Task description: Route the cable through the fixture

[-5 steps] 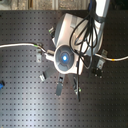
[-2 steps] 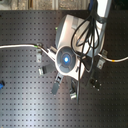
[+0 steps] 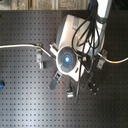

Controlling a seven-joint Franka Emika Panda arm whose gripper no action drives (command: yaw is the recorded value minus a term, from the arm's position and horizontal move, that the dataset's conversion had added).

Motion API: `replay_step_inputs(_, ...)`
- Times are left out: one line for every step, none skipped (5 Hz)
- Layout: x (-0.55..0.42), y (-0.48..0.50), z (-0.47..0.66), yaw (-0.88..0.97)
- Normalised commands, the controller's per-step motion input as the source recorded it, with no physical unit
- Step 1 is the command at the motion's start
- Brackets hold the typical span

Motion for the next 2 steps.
replay_step_inputs(-0.042,0.035,0.23,0.69)
replay_step_inputs(-0.078,0.074,0.06,0.63)
